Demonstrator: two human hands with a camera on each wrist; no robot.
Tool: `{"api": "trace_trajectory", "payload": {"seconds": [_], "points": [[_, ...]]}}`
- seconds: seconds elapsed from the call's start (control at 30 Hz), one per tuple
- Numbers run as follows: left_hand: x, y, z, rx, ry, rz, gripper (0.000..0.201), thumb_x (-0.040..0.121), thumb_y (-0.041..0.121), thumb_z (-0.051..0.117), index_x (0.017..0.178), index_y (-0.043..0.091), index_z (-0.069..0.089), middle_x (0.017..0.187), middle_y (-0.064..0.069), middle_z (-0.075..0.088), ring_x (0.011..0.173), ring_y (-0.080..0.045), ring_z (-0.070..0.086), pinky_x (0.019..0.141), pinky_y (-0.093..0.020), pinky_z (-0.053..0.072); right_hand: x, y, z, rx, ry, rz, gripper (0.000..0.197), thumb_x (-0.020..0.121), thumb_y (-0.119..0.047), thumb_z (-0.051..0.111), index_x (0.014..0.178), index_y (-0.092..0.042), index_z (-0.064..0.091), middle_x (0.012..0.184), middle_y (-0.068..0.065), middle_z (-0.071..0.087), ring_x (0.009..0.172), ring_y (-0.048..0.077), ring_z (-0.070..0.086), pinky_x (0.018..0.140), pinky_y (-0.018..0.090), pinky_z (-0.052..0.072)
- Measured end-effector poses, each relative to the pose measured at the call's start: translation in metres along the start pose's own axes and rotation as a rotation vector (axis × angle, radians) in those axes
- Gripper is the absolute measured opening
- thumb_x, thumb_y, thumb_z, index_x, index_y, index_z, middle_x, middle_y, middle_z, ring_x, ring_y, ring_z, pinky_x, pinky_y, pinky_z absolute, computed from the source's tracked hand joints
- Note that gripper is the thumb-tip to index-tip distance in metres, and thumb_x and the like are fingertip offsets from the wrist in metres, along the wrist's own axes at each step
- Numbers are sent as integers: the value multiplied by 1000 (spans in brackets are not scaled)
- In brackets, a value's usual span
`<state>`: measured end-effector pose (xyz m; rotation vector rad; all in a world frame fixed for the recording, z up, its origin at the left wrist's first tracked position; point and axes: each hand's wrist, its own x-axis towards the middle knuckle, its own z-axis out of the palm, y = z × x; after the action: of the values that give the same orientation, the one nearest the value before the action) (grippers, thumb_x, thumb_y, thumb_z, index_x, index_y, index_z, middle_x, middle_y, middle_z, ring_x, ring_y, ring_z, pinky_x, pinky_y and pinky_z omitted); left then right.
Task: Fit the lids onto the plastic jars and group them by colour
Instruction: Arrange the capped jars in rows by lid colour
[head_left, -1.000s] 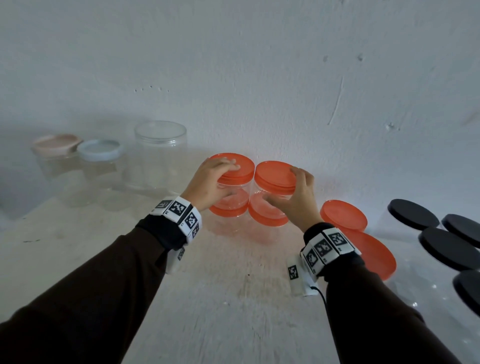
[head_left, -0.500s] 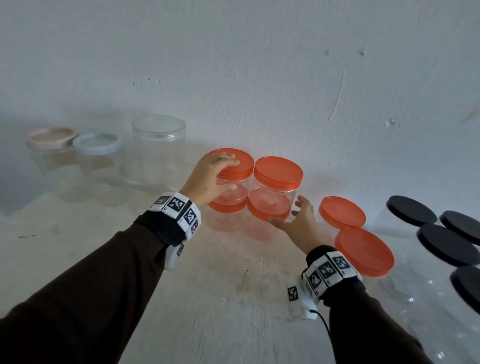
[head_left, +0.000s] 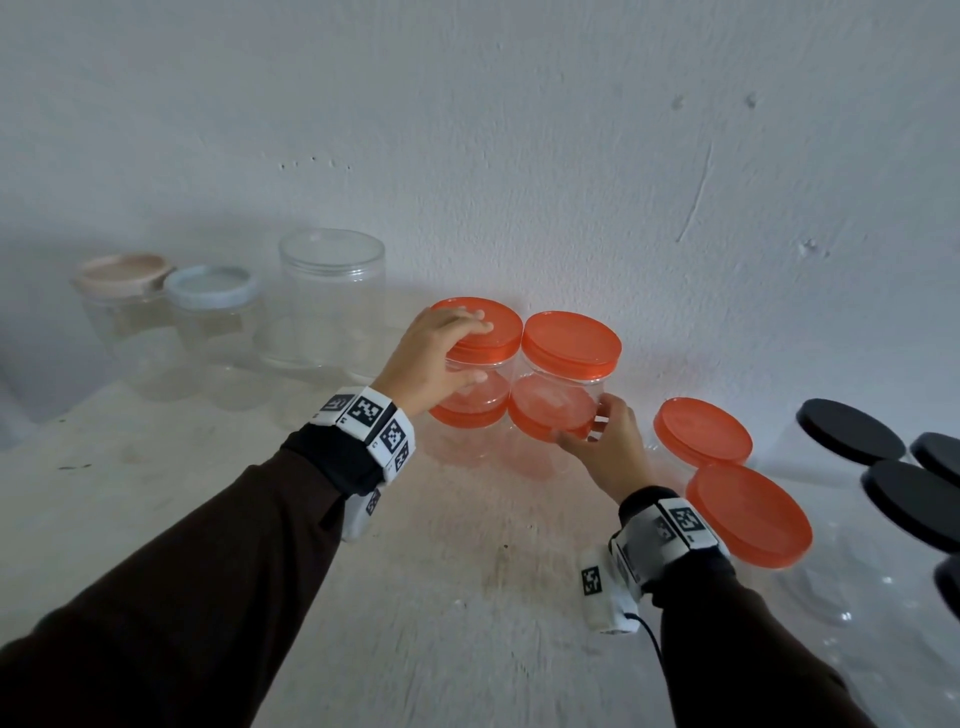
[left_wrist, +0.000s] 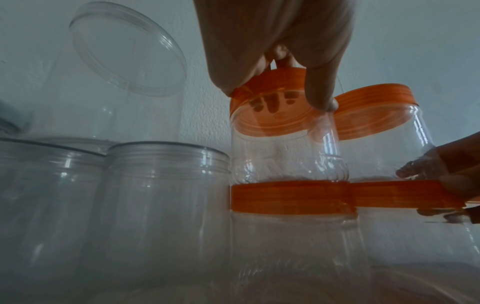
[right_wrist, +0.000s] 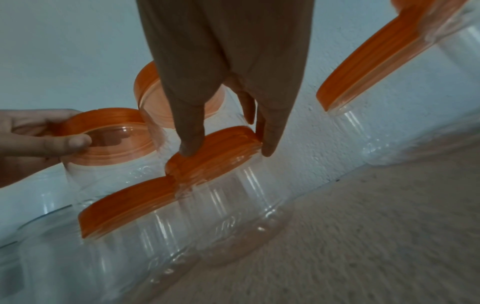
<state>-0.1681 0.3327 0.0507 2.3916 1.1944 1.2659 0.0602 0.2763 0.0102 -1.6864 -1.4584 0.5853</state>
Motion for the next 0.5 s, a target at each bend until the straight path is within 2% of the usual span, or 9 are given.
{"api": "trace_trajectory", "payload": {"seconds": [0.2,0.27,0.37,0.43,0.5], "points": [[0,2,-1,11,-9,-3,56,70,16,78,122,12,58,133,-4,52,125,-21,42,109,-40,29,-7,-4,-10,-77,-77,-20,85,75,-29,76,141,-8,27,138,12,38,121,25,45,102,40,40],[0,1,-1,18,-16,-8,55,71,16,78,122,12,58,133,-4,52,126,-21,41,109,-40,28,-14,-7,-22,-139,-87,-46,87,78,-30,73,144,-7,22,143,12,33,128,25,38,105,38,35],[1,0,-1,31,-27,-10,55,72,18,78,123,14,57,134,-3,51,127,-22,40,109,-32,22,-28,-4,-48,-291,-47,-141,77,80,-32,70,141,-7,29,142,11,34,128,24,36,102,33,32],[1,-1,-1,36,-29,-6,55,71,17,78,122,13,58,133,-4,52,127,-22,41,108,-29,20,-40,4,-68,-388,-29,-170,73,80,-36,69,138,-8,35,140,9,37,128,25,36,101,35,34],[1,1,-2,33,-24,-4,54,71,16,78,121,11,58,133,-6,52,127,-24,41,108,-30,22,-51,13,-87,-501,-23,-137,73,80,-40,68,137,-9,36,141,9,37,129,27,34,101,39,34]]}}
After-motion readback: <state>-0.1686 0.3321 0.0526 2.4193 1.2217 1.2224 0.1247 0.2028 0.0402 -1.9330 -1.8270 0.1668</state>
